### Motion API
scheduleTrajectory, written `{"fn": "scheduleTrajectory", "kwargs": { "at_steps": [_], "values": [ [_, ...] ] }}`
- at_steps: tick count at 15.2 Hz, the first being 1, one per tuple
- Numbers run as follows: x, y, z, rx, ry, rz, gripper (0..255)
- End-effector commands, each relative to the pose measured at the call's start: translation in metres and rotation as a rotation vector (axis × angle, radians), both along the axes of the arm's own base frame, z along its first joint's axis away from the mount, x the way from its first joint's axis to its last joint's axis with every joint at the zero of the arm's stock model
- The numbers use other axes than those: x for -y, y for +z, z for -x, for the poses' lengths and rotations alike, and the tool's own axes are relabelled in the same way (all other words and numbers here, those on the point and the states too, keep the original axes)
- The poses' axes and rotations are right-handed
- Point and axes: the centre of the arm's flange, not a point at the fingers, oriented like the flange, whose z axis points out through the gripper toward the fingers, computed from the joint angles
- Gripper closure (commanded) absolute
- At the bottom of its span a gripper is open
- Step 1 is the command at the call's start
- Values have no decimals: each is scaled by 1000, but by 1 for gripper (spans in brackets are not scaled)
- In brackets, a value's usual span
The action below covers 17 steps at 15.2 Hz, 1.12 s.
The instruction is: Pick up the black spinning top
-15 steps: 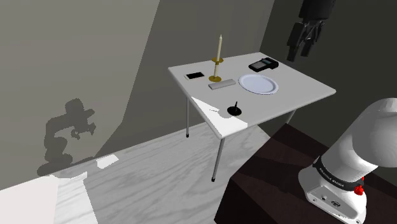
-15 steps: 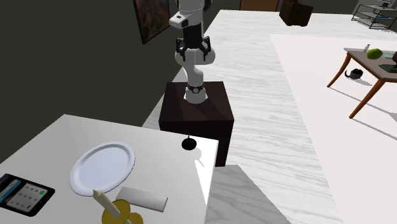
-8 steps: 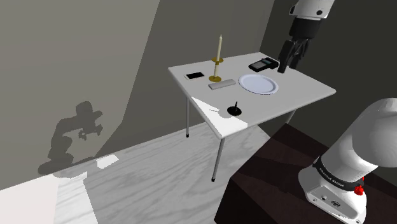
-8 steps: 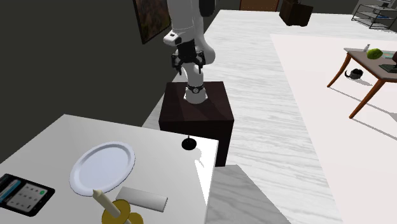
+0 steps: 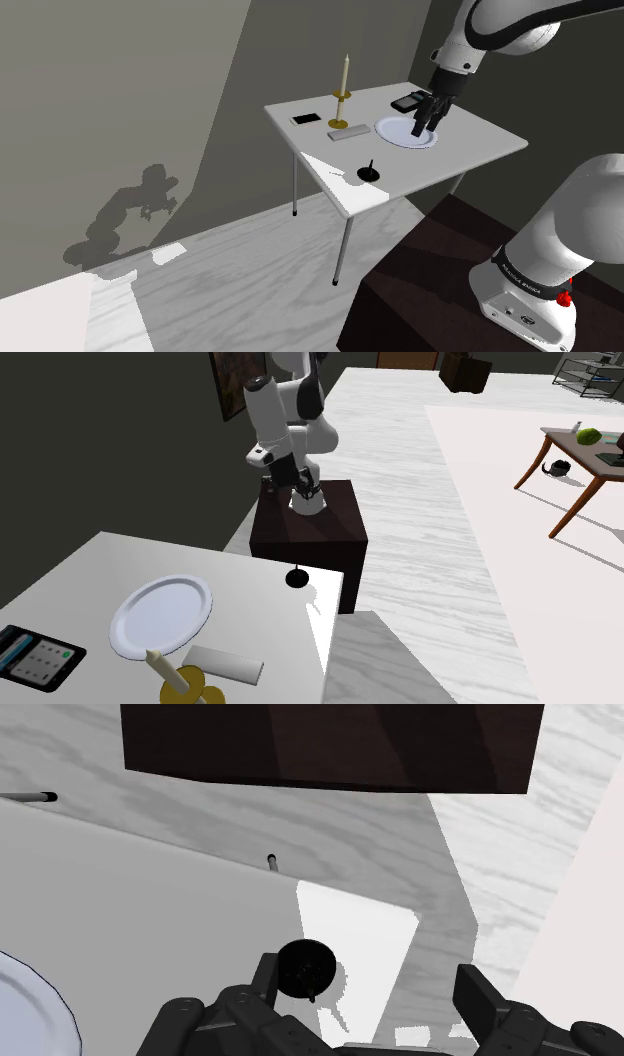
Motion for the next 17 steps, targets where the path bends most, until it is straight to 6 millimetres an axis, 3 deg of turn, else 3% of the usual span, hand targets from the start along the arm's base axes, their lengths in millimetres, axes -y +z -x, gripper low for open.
{"fn": "scheduleTrajectory", "kwargs": {
  "at_steps": [1, 14, 17],
  "values": [
    [6, -25, -8, 24, 13, -20, 0],
    [39, -176, -85, 150, 93, -159, 0],
    [40, -193, -89, 155, 96, -164, 0]
  ]
}}
